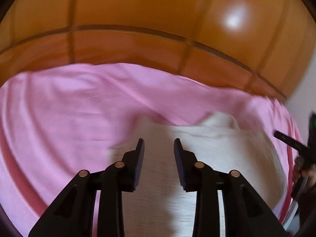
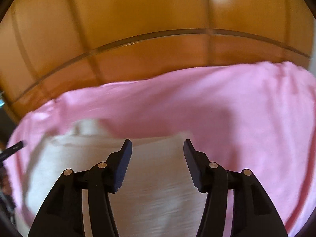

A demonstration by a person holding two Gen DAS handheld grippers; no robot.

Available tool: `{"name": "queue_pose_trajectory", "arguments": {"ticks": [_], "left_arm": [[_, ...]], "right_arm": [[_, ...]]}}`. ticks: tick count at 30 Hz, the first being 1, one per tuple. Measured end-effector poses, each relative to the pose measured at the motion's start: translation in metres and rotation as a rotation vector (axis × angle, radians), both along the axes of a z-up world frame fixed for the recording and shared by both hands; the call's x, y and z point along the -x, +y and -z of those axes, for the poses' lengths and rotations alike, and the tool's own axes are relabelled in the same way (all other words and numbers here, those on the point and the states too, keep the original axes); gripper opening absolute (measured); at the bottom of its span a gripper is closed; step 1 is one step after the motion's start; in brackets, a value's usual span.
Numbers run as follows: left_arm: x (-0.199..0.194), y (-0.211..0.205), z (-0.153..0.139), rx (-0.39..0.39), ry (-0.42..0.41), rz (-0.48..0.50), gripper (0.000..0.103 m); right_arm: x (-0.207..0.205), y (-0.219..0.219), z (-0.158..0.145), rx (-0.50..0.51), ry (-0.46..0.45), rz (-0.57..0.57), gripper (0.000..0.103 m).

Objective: Fold small clothes

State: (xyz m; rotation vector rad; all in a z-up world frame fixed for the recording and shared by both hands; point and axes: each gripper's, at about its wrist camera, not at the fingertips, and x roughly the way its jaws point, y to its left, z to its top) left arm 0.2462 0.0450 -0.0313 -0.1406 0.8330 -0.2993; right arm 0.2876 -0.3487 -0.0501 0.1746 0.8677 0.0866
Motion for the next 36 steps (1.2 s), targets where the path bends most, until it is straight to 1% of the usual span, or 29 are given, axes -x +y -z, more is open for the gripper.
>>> {"name": "queue_pose_trajectory", "arguments": {"ticks": [1, 2, 3, 4, 5, 6, 7, 8, 9, 10, 12, 14, 17, 18, 20, 23, 25, 26, 27, 28, 29, 30, 32, 34, 36], "left_arm": [[-0.001, -0.011, 0.002, -0.021, 0.000, 0.032, 0.034], [-0.007, -0.027, 0.008, -0.057, 0.022, 0.060, 0.035], [-0.011, -0.035, 0.015, -0.072, 0.048, 0.075, 0.035], [-0.018, -0.044, 0.026, -0.079, 0.086, 0.094, 0.035], [-0.023, -0.049, 0.035, -0.085, 0.121, 0.103, 0.034], [-0.026, -0.053, 0.043, -0.094, 0.142, 0.099, 0.028], [-0.027, -0.054, 0.045, -0.094, 0.142, 0.097, 0.017], [-0.024, -0.054, 0.047, -0.078, 0.125, 0.102, 0.007], [-0.020, -0.053, 0.045, -0.063, 0.113, 0.101, 0.004], [-0.016, -0.051, 0.042, -0.058, 0.085, 0.087, 0.004], [-0.004, -0.049, 0.033, -0.057, 0.040, 0.071, 0.003], [0.003, -0.046, 0.021, -0.029, 0.005, 0.055, 0.003], [0.005, -0.041, 0.007, -0.014, -0.041, 0.029, 0.003], [0.003, -0.043, 0.004, -0.013, -0.053, 0.024, 0.003], [-0.002, -0.046, -0.001, -0.039, -0.079, 0.007, 0.003], [-0.022, -0.052, 0.001, -0.067, -0.066, -0.013, 0.003], [-0.036, -0.055, 0.012, -0.093, -0.039, -0.030, 0.003], [-0.047, -0.056, 0.024, -0.101, -0.001, -0.039, 0.003], [-0.052, -0.058, 0.033, -0.121, 0.021, -0.039, 0.003], [-0.058, -0.059, 0.045, -0.164, 0.047, -0.059, 0.000], [-0.065, -0.057, 0.062, -0.187, 0.096, -0.072, 0.000], [-0.066, -0.054, 0.069, -0.162, 0.095, -0.069, 0.001], [-0.063, -0.045, 0.069, -0.116, 0.088, -0.084, 0.002], [-0.062, -0.043, 0.068, -0.116, 0.094, -0.088, 0.002], [-0.058, -0.042, 0.062, -0.119, 0.101, -0.105, 0.002]], "right_arm": [[-0.003, 0.017, 0.007, -0.003, 0.025, -0.037, 0.054], [-0.004, 0.026, 0.011, 0.001, 0.040, -0.056, 0.054], [-0.007, 0.037, 0.018, 0.010, 0.063, -0.073, 0.053], [-0.012, 0.049, 0.030, 0.013, 0.107, -0.091, 0.047], [-0.016, 0.056, 0.039, 0.013, 0.137, -0.103, 0.043], [-0.019, 0.064, 0.049, 0.031, 0.152, -0.105, 0.036], [-0.019, 0.066, 0.052, 0.039, 0.150, -0.104, 0.026], [-0.019, 0.067, 0.054, 0.033, 0.144, -0.105, 0.019], [-0.018, 0.067, 0.052, 0.024, 0.140, -0.103, 0.006], [-0.016, 0.067, 0.049, 0.028, 0.132, -0.098, 0.004], [-0.007, 0.068, 0.037, 0.052, 0.084, -0.098, 0.004], [-0.003, 0.069, 0.024, 0.064, 0.039, -0.100, 0.004], [0.001, 0.069, 0.002, 0.071, -0.031, -0.096, 0.003], [-0.001, 0.069, -0.003, 0.075, -0.046, -0.095, 0.003], [-0.007, 0.071, -0.010, 0.095, -0.073, -0.088, 0.003], [-0.021, 0.070, -0.003, 0.105, -0.057, -0.063, 0.003], [-0.035, 0.069, 0.013, 0.132, -0.027, -0.034, 0.003], [-0.042, 0.069, 0.025, 0.141, 0.001, -0.020, 0.003], [-0.048, 0.067, 0.038, 0.144, 0.037, -0.004, 0.003], [-0.049, 0.064, 0.049, 0.149, 0.060, 0.007, 0.003], [-0.050, 0.064, 0.062, 0.153, 0.078, 0.013, 0.003], [-0.050, 0.063, 0.068, 0.146, 0.071, 0.013, 0.003], [-0.049, 0.064, 0.067, 0.155, 0.054, 0.024, 0.003], [-0.050, 0.064, 0.068, 0.156, 0.056, 0.013, 0.004], [-0.052, 0.058, 0.065, 0.121, 0.070, 0.006, 0.005]]}}
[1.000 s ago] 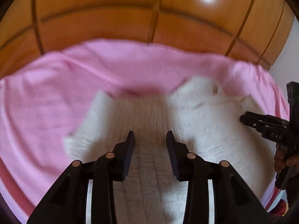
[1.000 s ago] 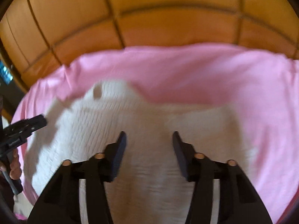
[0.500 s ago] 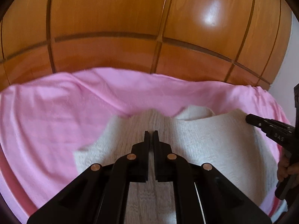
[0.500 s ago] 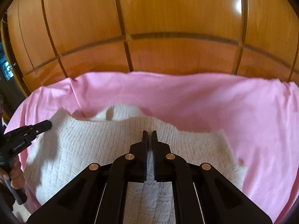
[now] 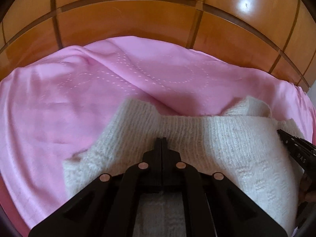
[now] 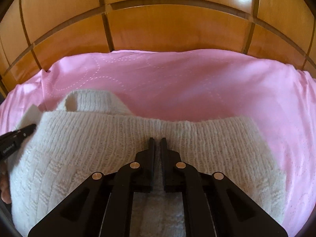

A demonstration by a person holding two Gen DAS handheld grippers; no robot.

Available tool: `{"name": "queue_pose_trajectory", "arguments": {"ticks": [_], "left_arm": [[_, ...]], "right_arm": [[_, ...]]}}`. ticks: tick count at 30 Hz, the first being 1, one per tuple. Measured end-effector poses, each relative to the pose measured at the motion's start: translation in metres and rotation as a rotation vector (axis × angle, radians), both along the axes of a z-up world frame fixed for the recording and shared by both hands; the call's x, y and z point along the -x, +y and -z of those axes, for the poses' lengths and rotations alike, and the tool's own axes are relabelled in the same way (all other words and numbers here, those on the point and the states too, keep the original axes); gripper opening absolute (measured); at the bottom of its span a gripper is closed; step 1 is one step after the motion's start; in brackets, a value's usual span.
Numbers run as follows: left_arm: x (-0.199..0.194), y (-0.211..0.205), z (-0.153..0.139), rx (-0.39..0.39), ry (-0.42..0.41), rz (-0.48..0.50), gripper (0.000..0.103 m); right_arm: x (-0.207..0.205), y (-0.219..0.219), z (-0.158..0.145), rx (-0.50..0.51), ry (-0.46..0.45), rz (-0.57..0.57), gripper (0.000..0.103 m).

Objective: Fold small clothes

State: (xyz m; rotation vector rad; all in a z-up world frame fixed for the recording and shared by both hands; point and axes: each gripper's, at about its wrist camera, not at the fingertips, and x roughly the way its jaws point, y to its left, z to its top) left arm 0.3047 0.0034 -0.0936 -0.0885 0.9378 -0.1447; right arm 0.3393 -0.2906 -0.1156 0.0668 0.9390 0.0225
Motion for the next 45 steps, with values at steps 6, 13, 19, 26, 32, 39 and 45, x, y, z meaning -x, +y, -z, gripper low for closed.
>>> {"name": "queue_pose_trajectory", "arguments": {"ticks": [6, 13, 19, 26, 32, 39, 45], "left_arm": [[0.059, 0.006, -0.041, 0.042, -0.086, 0.027, 0.029], [0.142, -0.020, -0.047, 0.072, -0.107, 0.181, 0.029], [0.170, -0.049, -0.003, -0.028, -0.036, 0.245, 0.034], [0.186, -0.048, -0.027, 0.017, -0.069, 0.218, 0.034], [0.201, -0.046, -0.015, 0.019, -0.040, 0.193, 0.039], [0.207, -0.036, -0.043, 0.030, -0.098, 0.127, 0.044], [0.209, -0.016, -0.065, 0.008, -0.156, 0.041, 0.053]], "right_arm": [[0.035, -0.008, -0.042, -0.062, -0.082, -0.005, 0.061], [0.130, 0.024, -0.068, -0.086, -0.109, -0.243, 0.061], [0.183, 0.040, -0.006, 0.037, 0.003, -0.311, 0.065], [0.194, 0.013, -0.033, -0.067, -0.041, -0.219, 0.065], [0.217, -0.083, -0.023, -0.145, 0.001, 0.040, 0.065], [0.222, -0.120, -0.011, -0.245, 0.009, 0.134, 0.037], [0.222, -0.104, -0.045, -0.175, -0.059, 0.117, 0.055]]}}
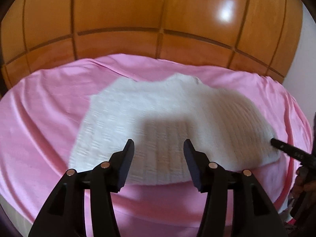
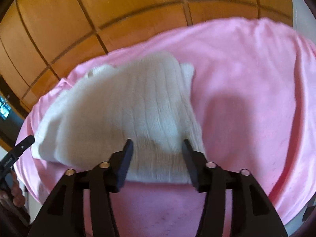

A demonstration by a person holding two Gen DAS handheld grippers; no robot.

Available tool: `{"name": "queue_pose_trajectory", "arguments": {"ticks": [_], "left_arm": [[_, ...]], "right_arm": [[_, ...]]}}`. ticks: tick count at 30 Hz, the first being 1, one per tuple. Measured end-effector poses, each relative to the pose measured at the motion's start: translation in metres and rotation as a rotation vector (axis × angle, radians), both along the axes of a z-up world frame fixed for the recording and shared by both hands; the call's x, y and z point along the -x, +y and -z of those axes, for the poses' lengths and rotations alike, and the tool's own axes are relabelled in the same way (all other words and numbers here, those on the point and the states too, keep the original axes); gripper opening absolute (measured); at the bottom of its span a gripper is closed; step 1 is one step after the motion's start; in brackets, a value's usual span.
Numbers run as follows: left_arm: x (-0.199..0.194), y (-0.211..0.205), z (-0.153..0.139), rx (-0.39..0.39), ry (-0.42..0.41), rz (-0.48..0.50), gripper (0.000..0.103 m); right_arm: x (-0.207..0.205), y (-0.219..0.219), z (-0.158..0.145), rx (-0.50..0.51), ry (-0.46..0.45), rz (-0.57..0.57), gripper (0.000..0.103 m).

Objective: Fold small clothes

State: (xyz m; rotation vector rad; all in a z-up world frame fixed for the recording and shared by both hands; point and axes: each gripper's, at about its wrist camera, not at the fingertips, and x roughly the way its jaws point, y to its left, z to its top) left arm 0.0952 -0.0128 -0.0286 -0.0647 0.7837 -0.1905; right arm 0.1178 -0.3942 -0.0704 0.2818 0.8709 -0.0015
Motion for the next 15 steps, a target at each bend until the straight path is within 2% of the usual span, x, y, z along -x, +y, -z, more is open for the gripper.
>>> {"name": "queue_pose_trajectory", "arguments": {"ticks": [4, 5, 6, 8, 11, 12, 15], "left_arm": [[0.000, 0.014, 0.000, -0.010, 0.004, -0.048, 0.053], [0.000, 0.016, 0.001, -0.010, 0.007, -0.056, 0.053], [0.000, 0.019, 0.003, -0.011, 0.011, -0.065, 0.053], [-0.001, 0.025, 0.005, -0.012, 0.021, -0.086, 0.055], [-0.002, 0.032, 0.008, -0.018, 0.024, -0.115, 0.056], [-0.003, 0.035, 0.009, -0.016, 0.025, -0.121, 0.056], [-0.002, 0.041, 0.013, -0.014, 0.030, -0.138, 0.056]], "right_arm": [[-0.016, 0.010, -0.016, 0.017, -0.034, -0.010, 0.056], [-0.021, 0.014, -0.017, 0.028, -0.036, -0.012, 0.057], [-0.025, 0.017, -0.017, 0.034, -0.036, -0.012, 0.065], [-0.037, 0.026, -0.016, 0.043, -0.035, -0.024, 0.066], [-0.059, 0.035, -0.003, 0.101, 0.038, -0.002, 0.068], [-0.067, 0.035, 0.007, 0.089, 0.078, 0.012, 0.071], [-0.071, 0.030, 0.024, 0.036, 0.090, 0.036, 0.077]]}}
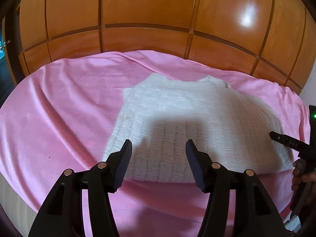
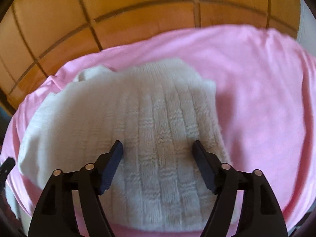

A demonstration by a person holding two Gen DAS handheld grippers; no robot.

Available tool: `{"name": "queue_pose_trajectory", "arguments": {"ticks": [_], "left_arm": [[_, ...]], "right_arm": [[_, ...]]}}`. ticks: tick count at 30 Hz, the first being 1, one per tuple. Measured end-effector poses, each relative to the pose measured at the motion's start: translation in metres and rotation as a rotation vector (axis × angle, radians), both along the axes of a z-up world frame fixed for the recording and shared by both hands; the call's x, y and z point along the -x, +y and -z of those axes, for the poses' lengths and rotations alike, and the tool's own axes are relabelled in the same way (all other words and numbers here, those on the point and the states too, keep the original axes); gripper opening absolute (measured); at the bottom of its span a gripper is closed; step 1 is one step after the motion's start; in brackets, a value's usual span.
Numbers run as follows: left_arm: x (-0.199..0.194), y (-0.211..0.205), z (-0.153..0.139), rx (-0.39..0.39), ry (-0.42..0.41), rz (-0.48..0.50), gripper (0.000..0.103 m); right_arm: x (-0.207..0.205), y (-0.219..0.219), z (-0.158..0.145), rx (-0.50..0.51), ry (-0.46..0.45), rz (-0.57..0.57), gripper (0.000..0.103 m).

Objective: Fold small clothes
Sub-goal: 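Press and smooth the folded sweater with both open grippers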

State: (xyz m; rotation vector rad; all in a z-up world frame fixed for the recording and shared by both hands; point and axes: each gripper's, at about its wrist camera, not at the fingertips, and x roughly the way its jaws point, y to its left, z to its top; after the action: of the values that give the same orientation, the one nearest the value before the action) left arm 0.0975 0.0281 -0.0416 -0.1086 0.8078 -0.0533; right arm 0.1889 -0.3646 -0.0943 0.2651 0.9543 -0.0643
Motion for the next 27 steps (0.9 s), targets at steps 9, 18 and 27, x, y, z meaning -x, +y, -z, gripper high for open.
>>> {"name": "queue_pose_trajectory", "arguments": {"ticks": [9, 18, 27], "left_arm": [[-0.001, 0.017, 0.009, -0.027, 0.014, -0.048, 0.056], [-0.040, 0.099, 0.000, 0.262, 0.060, -0.076, 0.052], [-0.127, 0.102, 0.034, 0.386, 0.170, -0.004, 0.049]], "right_arm": [[0.006, 0.000, 0.006, -0.006, -0.044, -0.006, 0.079], [0.007, 0.001, 0.006, 0.000, -0.049, -0.007, 0.079], [0.009, 0.001, 0.005, -0.006, -0.052, -0.006, 0.081]]}}
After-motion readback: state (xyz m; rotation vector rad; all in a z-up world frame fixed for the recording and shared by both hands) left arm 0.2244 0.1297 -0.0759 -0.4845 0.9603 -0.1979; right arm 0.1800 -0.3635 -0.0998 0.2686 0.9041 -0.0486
